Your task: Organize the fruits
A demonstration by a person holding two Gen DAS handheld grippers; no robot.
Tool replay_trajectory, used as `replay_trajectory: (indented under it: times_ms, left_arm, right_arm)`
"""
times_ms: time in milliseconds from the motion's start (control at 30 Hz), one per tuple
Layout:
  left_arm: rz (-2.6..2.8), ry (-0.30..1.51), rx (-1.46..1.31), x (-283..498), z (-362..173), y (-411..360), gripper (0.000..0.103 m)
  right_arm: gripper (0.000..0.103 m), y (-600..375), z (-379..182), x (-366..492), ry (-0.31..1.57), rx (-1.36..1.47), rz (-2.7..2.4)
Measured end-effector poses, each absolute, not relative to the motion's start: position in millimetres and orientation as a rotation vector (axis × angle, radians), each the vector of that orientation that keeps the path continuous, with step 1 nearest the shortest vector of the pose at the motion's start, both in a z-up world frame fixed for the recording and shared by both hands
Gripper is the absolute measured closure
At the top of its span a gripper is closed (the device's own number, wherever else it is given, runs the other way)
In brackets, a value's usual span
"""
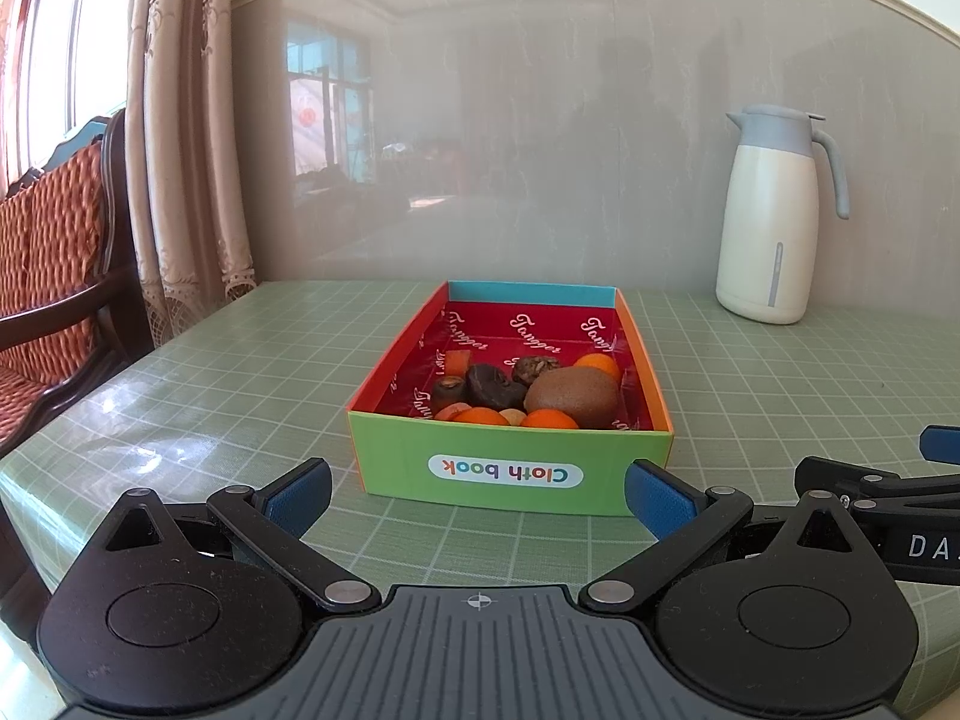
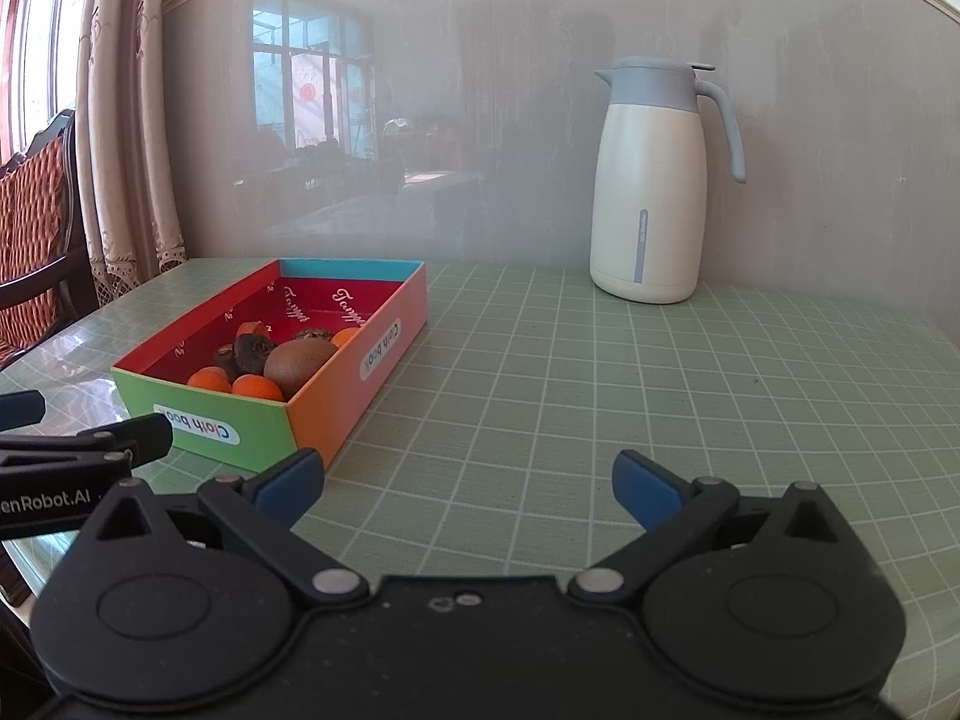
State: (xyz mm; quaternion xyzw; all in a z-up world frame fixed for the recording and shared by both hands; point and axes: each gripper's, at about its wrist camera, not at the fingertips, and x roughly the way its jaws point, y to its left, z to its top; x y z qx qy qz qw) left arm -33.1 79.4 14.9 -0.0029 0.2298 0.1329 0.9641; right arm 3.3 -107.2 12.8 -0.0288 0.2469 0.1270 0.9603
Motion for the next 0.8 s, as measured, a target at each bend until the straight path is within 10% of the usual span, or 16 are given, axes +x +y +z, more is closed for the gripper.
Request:
replay_trajectory:
  times_ms: [800]
  left_arm:
    - [0.222,0.424,0.006,-38.6,19.5,79.4,0.001]
  right_arm:
    - [0.000,-107.4,14.2,2.8,0.494,-0.054,0.256]
